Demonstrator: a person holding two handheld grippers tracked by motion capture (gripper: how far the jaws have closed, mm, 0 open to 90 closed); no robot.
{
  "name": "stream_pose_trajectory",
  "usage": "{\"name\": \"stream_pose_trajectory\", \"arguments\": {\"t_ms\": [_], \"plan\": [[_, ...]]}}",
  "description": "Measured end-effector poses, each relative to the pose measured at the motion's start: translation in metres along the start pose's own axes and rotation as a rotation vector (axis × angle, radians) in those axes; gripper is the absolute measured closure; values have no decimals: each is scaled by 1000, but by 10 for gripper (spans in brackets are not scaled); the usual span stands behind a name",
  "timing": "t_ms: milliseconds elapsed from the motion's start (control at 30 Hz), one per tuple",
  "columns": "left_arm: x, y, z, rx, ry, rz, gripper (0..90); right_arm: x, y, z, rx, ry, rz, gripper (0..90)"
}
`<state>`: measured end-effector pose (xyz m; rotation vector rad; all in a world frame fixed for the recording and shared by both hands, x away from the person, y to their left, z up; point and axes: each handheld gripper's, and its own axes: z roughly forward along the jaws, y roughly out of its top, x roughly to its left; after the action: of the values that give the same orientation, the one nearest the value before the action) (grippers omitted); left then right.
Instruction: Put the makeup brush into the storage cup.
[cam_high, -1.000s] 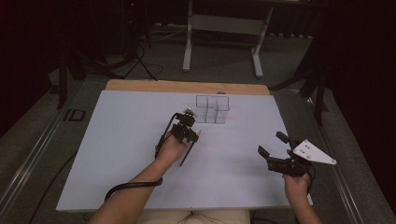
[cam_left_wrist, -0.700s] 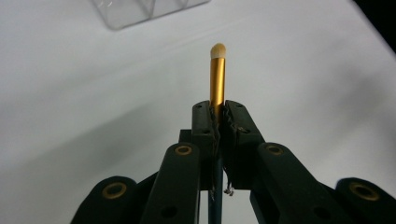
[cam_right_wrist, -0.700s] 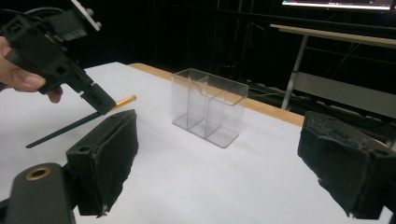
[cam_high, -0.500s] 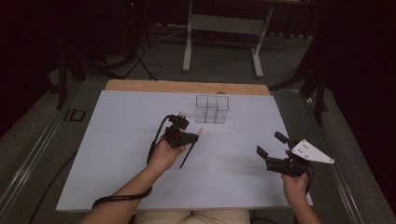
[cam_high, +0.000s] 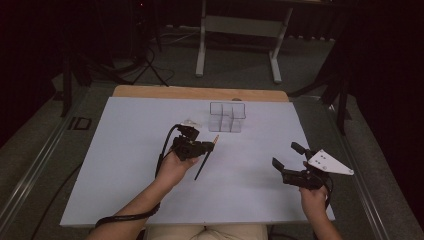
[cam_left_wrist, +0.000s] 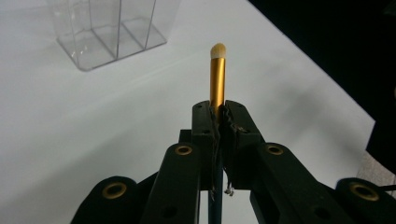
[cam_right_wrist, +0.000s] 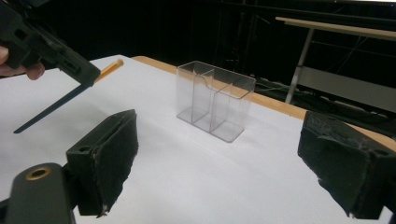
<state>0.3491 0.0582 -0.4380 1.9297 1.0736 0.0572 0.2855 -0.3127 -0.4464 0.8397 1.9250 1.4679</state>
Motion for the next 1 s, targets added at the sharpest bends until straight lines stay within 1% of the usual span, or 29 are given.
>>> {"name": "stream_pose_trajectory", "arguments": {"t_ms": [67,133,167,200,267,300,367,400,467,500,567,600,633,700,733,800,833,867,933,967,1000], "plan": [[1,-1,-2,-17,-2,3,850,0,0,1,5,1,1,122],[2,-3,-4,-37,-14,1,850,1,0,1,5,3,0,122],[3,-4,-5,-45,-11,3,850,1,0,1,4,4,1,122],[3,-4,-6,-53,-19,1,850,2,1,1,3,2,2,122],[3,-5,-9,-64,-3,11,851,3,1,0,-1,-2,7,122],[4,-5,-10,-78,-15,9,850,3,2,1,-2,-1,13,122],[3,-5,-13,-101,-10,17,851,4,2,1,-1,5,14,122],[3,-5,-15,-111,-21,25,851,5,3,2,1,8,15,122],[2,-4,-17,-133,-19,36,851,6,3,3,3,19,22,122],[2,-3,-18,-143,-30,37,851,6,4,3,4,25,24,122],[0,-2,-20,-163,-21,53,850,8,5,5,11,47,30,122],[0,-2,-20,-180,-41,51,850,9,6,5,12,52,33,122],[-1,-1,-21,-196,-39,54,850,9,7,6,17,59,29,122],[-3,1,-21,-203,-47,66,850,12,8,8,23,69,38,122],[-5,1,-21,-213,-44,72,851,13,9,9,33,68,43,122],[-6,4,-21,-220,-58,75,850,17,12,11,50,39,50,122],[-7,6,-21,-225,-53,74,850,18,13,12,51,48,63,122],[-8,7,-21,-230,-57,77,850,19,16,13,54,69,79,122],[-10,10,-21,-243,-41,77,850,20,20,14,47,90,100,122],[-11,11,-22,-256,-54,76,850,21,23,15,49,106,113,122],[-11,12,-22,-264,-57,76,850,22,25,15,53,112,124,122]]}}
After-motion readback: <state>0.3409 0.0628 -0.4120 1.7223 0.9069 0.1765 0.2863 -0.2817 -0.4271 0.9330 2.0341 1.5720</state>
